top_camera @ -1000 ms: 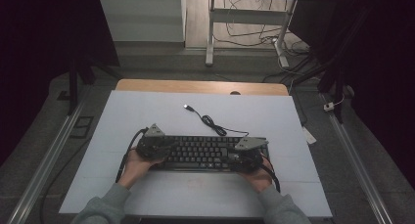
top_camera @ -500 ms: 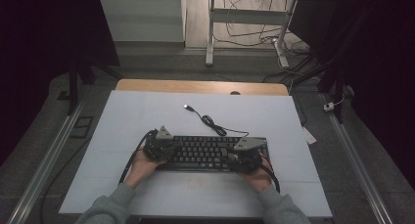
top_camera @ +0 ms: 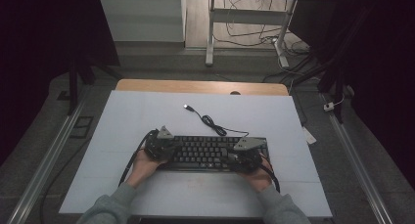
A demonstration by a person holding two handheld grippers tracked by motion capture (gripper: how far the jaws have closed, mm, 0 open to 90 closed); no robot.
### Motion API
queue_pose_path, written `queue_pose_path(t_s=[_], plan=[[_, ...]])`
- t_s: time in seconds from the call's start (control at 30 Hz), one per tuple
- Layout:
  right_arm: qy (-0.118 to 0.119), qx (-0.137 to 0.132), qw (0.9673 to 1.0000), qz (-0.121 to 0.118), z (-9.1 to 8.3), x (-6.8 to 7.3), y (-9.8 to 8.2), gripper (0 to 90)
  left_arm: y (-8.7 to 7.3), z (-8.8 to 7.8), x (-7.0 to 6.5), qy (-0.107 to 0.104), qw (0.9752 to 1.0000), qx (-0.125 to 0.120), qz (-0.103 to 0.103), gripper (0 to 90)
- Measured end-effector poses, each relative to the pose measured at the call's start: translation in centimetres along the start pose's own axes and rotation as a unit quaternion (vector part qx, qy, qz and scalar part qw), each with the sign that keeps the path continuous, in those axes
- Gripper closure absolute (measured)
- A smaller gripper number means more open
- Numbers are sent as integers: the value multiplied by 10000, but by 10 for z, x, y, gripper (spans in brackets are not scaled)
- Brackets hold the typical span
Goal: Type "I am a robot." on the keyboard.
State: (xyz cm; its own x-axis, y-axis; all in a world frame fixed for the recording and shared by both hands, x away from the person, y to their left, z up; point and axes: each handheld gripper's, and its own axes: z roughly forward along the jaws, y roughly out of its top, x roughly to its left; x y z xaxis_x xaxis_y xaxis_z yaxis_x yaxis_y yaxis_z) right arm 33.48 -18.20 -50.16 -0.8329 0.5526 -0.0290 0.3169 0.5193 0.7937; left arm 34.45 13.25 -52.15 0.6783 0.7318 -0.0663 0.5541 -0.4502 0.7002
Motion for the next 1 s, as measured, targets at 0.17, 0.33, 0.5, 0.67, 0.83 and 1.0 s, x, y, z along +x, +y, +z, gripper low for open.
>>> queue_pose_path(t_s=[0.17,0.33,0.5,0.67,0.83,1.0], plan=[[-6,-5,10000,-3,0,0,0,508,-1,2,0,-3,10000,27,15,886],[-28,-14,10000,-18,-1,0,0,508,0,-4,-1,90,9999,-115,17,886],[-22,-69,10000,-7,-2,-1,0,508,-1,-16,2,29,9994,-329,-99,885],[-39,-83,10000,10,-4,-2,1,507,-3,-30,3,-19,9987,-487,-143,870],[-53,-78,10000,2,-4,-2,1,506,-9,-42,5,-150,9976,-637,-246,788],[-56,-95,9999,13,-4,-2,0,505,-14,-51,10,-79,9970,-678,-375,621]])
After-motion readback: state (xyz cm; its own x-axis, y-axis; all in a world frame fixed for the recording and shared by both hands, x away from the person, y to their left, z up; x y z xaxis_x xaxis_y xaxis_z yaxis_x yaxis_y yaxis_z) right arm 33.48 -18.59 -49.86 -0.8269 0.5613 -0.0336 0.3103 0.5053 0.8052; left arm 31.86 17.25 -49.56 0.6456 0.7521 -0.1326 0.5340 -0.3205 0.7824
